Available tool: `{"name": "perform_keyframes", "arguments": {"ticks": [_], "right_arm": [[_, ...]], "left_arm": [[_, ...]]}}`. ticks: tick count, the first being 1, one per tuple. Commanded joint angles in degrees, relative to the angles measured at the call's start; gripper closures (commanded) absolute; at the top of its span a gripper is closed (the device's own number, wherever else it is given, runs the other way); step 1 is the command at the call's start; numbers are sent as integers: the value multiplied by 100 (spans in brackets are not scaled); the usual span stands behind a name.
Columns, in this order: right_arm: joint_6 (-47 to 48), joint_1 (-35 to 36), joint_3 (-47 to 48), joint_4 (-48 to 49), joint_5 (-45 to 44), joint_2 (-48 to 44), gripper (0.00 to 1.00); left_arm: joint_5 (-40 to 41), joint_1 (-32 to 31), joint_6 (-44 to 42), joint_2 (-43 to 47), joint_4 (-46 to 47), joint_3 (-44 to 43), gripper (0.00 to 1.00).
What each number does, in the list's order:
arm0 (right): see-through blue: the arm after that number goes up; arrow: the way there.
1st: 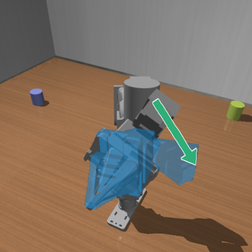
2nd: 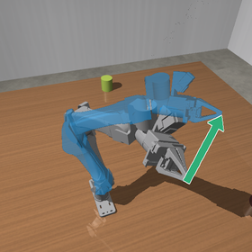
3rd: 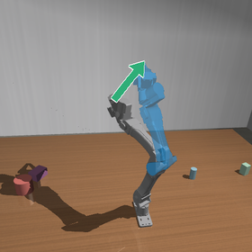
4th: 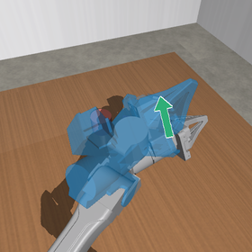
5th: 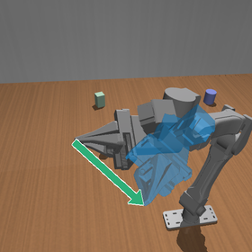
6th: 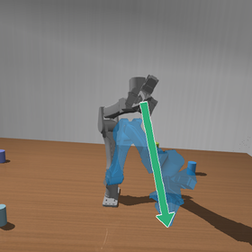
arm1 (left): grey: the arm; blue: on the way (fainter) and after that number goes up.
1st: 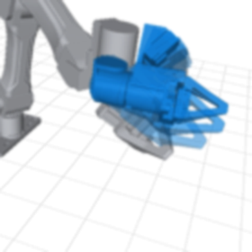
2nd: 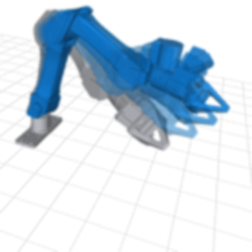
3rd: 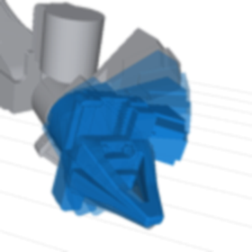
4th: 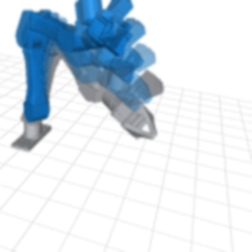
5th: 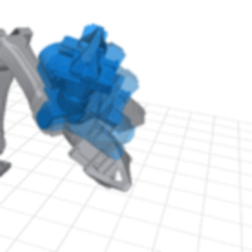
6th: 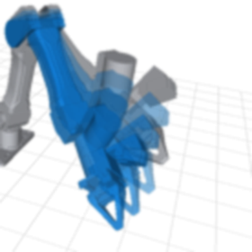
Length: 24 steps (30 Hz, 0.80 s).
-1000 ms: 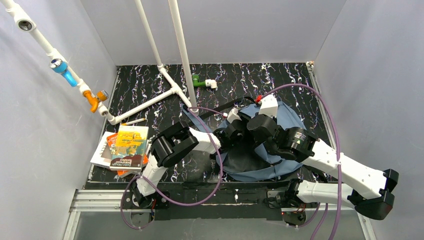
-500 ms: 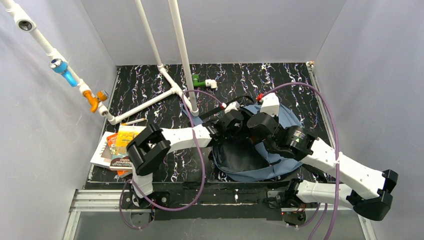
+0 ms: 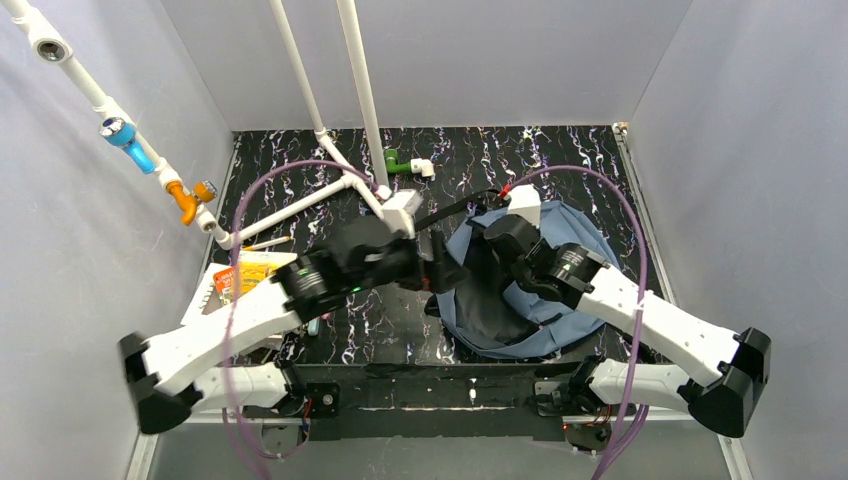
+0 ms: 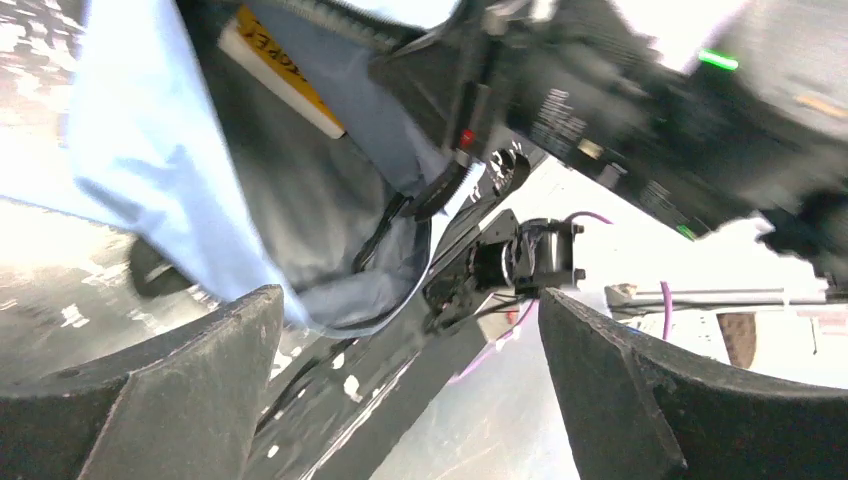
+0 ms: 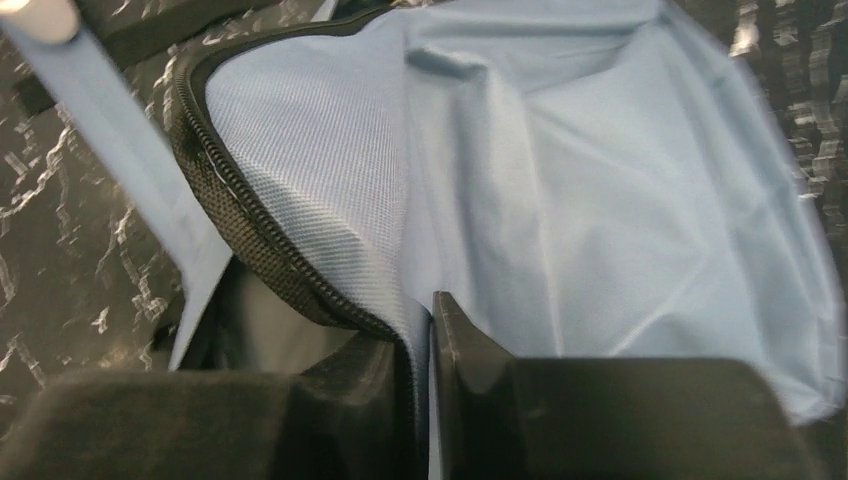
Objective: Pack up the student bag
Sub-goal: Place the book in the student bag.
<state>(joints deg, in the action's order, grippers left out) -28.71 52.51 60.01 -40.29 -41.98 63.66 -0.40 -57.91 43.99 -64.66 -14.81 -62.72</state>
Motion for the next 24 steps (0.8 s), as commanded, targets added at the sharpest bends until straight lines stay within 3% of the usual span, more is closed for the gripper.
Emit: {"name": "perform_keyframes", "arguments": {"ticks": [1, 4, 6, 7, 8, 9, 12, 18, 24], "right_arm": [[400, 44, -440, 1181, 1461, 170, 61], [474, 456, -592, 1620, 2082, 223, 45], [352, 856, -410, 1817, 1933, 309, 33], [303, 1109, -321, 2040, 1794, 389, 25], [252, 1375, -231, 2347, 1633, 544, 8], [187, 1660, -109, 2609, 1414, 743, 2], [-75, 2286, 471, 3368, 1076, 1670, 2], [-1377, 2404, 1395, 5778, 3222, 3625, 2], [-2401, 2225, 1669, 7062, 3311, 4691, 2]], "left_arm": [[703, 16, -988, 1457, -1983, -86, 2], [1683, 15, -1183, 2416, -2757, -303, 2], [2309, 8, -1260, 2867, -3134, -554, 2], [2559, 13, -1273, 3026, -3254, -713, 2], [2761, 16, -1298, 3163, -3297, -907, 2], [2869, 15, -1343, 3279, -3271, -974, 2], [2983, 14, -1641, 3372, -3091, -1344, 2], [2701, 16, -2244, 3289, -3384, -1805, 2], [2406, 12, -2212, 3681, -3987, -1829, 2]]}}
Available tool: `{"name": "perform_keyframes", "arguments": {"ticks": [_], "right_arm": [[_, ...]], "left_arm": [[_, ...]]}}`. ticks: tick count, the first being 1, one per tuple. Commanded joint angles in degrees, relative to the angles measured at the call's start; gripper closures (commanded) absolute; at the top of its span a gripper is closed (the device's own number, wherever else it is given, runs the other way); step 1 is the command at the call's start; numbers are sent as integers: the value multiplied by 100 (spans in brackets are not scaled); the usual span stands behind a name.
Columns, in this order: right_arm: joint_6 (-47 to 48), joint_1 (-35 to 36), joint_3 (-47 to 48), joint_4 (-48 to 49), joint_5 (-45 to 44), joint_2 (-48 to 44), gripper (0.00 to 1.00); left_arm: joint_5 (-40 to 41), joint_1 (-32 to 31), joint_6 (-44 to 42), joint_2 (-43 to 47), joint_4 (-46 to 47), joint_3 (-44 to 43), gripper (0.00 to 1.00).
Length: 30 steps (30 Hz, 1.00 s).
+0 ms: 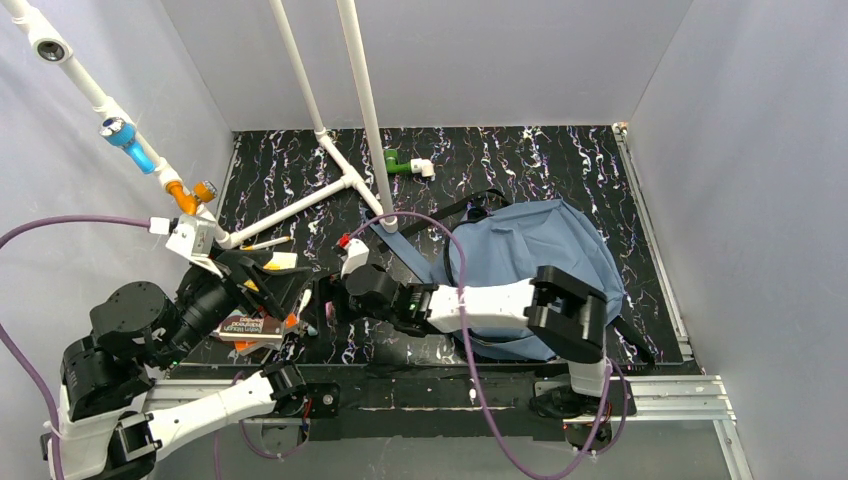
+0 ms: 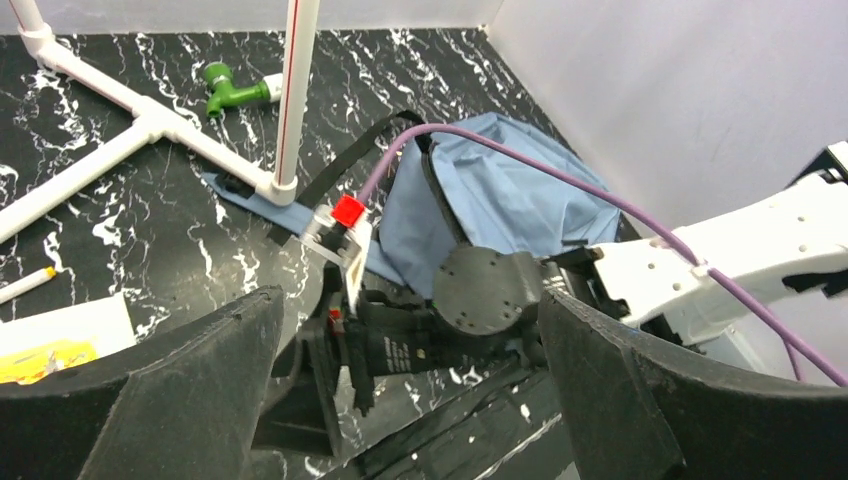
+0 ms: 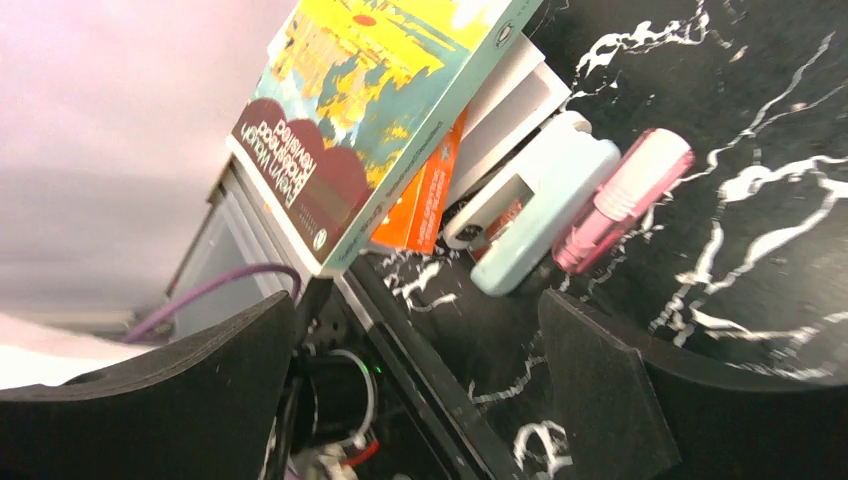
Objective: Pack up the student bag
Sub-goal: Place the book in the student bag, then pick up the book at the corner of the board.
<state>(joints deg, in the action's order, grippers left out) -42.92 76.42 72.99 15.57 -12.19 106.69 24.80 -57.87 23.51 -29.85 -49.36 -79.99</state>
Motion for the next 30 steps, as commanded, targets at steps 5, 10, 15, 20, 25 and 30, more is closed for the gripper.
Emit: {"name": "perform_keyframes", "arguments": {"ticks": [5, 10, 15, 20, 25, 30], "right_arm": [[-1222, -280, 507, 2459, 206, 1089, 2], [-2145, -638, 597, 3775, 478, 2004, 16], [-2112, -788, 1344, 3574, 868, 2607, 20], [-2084, -812, 1485, 3540, 712, 2788, 19], [-2131, -854, 1737, 3621, 701, 3037, 21], [-2301, -862, 2100, 3646, 837, 3293, 29]], "left_arm": [[-151, 8, -98, 603, -758, -14, 2], [-239, 14, -139, 744, -811, -16, 2], [-85, 10, -268, 841, -948, 25, 2], [5, 12, -281, 1002, -990, 174, 2], [-4, 10, -259, 1004, -971, 247, 2], [-56, 11, -250, 954, -962, 233, 2]]}}
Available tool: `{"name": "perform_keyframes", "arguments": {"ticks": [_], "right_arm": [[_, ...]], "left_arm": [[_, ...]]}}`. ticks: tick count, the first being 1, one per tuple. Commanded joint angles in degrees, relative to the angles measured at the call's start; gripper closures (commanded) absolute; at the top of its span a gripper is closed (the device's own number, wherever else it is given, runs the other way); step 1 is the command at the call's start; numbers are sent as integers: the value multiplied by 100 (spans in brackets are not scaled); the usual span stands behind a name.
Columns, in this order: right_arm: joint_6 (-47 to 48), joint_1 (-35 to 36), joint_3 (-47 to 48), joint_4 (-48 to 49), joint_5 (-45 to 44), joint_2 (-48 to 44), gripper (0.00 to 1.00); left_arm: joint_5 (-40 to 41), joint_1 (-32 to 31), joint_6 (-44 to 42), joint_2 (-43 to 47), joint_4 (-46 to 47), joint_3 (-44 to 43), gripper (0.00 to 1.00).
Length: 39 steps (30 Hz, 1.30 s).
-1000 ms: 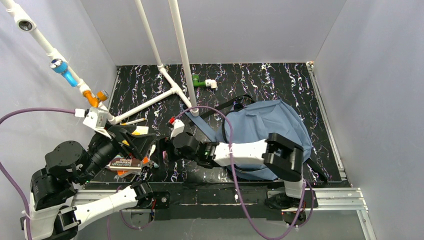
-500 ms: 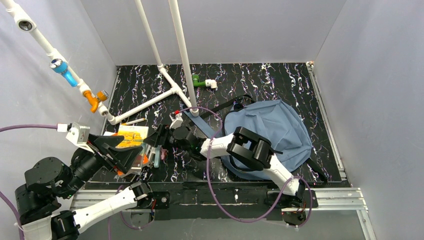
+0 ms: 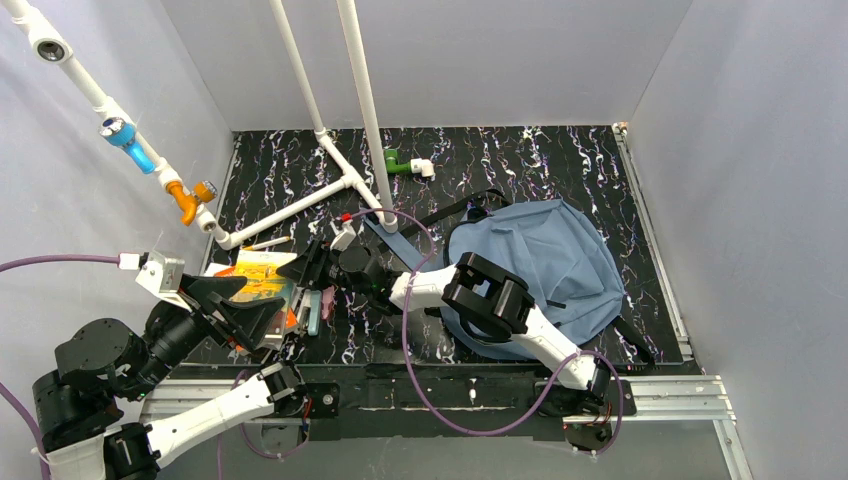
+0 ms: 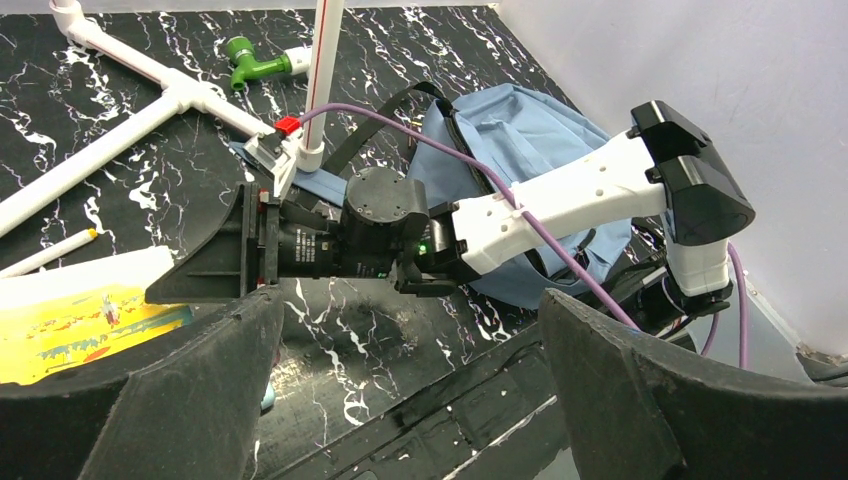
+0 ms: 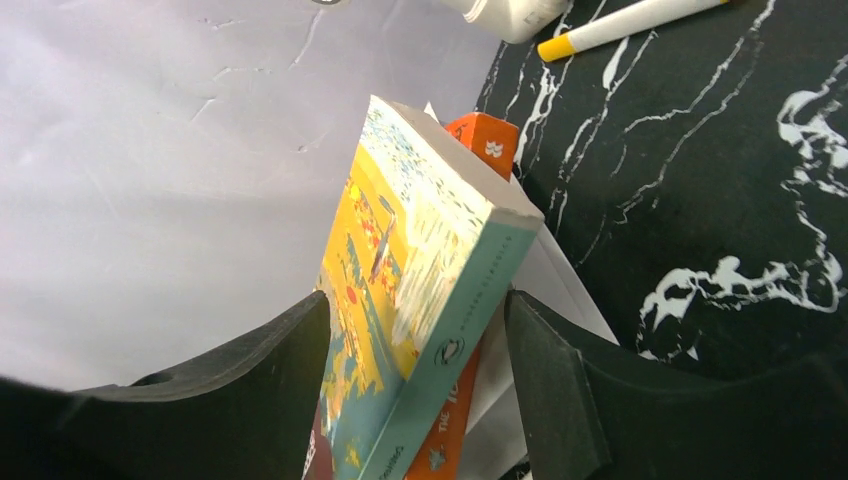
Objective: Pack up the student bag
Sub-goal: Pick up the book at the corner of the board.
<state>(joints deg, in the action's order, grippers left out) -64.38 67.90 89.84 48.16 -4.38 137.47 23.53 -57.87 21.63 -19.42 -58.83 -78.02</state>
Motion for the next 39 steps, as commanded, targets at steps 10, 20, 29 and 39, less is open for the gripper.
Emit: {"name": "perform_keyframes", "arguments": {"ticks": [10, 20, 29, 39], "right_arm": [[-507, -48, 963, 334, 166, 613, 57], [-462, -102, -145, 732, 391, -695, 85], [352, -526, -3145, -628, -53, -4113, 99], [-42, -656, -3870, -5388, -3092, -7570, 99]], "left_arm": [[50, 9, 47, -60, -6, 32, 2], [153, 12, 185, -93, 6, 50, 2], [497, 12, 582, -153, 565, 486, 2], [-279, 8, 1062, -1094, 1634, 993, 2]]}}
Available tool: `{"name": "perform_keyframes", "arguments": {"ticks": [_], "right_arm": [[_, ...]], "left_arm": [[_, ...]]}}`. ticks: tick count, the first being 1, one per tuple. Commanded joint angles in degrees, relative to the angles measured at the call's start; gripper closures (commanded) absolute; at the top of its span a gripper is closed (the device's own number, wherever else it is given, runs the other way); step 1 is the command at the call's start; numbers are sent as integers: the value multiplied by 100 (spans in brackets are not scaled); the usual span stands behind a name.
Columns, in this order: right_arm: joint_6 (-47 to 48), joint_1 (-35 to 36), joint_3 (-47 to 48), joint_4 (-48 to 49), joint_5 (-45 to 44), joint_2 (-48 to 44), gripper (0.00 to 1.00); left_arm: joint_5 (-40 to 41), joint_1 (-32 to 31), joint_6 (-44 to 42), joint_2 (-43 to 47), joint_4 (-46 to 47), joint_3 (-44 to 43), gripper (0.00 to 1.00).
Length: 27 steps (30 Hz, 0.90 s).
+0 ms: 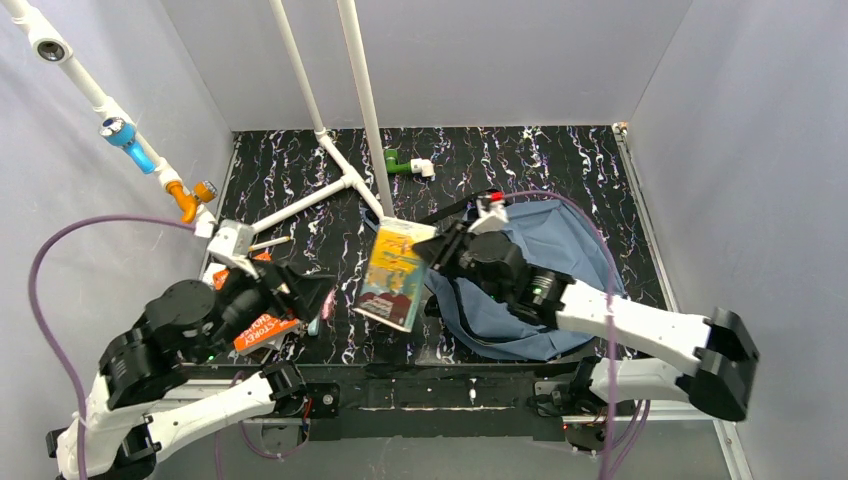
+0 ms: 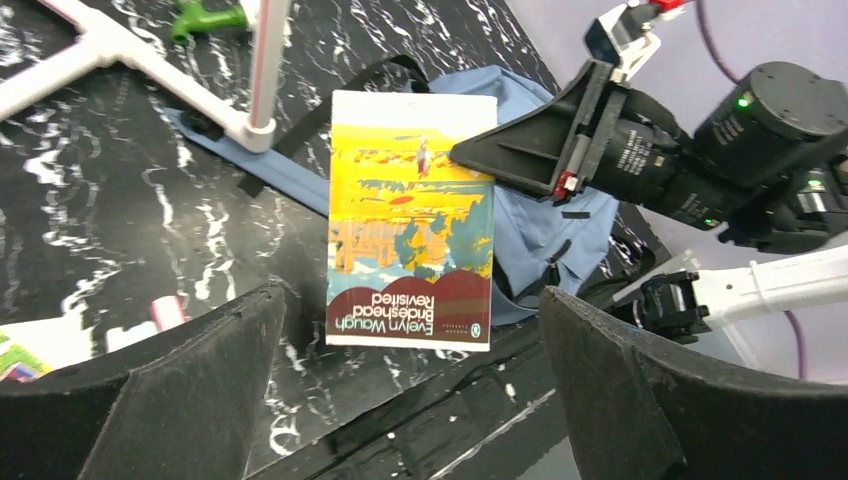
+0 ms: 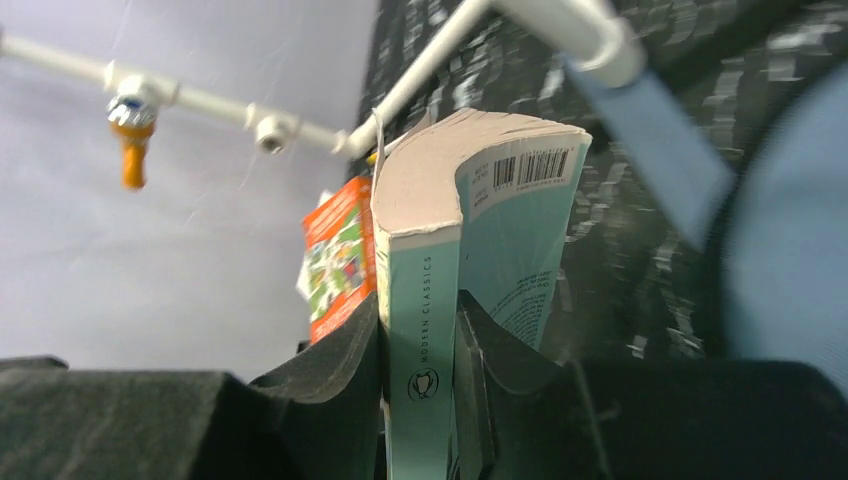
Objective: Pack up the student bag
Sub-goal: Pick up the book at the corner of the board.
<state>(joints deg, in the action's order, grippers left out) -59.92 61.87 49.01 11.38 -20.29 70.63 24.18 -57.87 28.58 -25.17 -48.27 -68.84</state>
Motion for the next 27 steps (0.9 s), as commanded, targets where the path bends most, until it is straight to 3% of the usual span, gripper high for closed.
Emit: {"name": "perform_keyframes", "arguments": {"ticks": [1, 3, 6, 10, 14, 22, 25, 27], "right_arm": [[-636, -72, 336, -2137, -1758, -1055, 99], [-783, -97, 442, -2446, -2107, -1309, 99], [-931, -315, 327, -2086, -1969, -1534, 99], [-1899, -517, -211, -1423, -2028, -1842, 99], [-2576, -655, -876, -352, -2064, -2160, 99], [-2962, -684, -1320, 258, -2597, -2838, 99], [-3041, -706, -1429, 330, -2740, -2999, 99], [-2908, -741, -1468, 445, -2873, -3120, 99]], "left_arm": [[-457, 7, 504, -622, 732, 134, 2], [-747, 12, 855, -788, 1167, 340, 2], [-1131, 12, 1611, -969, 2073, 738, 2], [-1538, 16, 2851, -1332, 3150, 1167, 2], [-1806, 36, 3793, -1765, 3537, 1248, 2], [-2275, 230, 5790, -2073, 4770, 2093, 2], [-2618, 280, 6280, -2286, 4938, 2150, 2], [-2814, 282, 6379, -2468, 4523, 1843, 2]]}}
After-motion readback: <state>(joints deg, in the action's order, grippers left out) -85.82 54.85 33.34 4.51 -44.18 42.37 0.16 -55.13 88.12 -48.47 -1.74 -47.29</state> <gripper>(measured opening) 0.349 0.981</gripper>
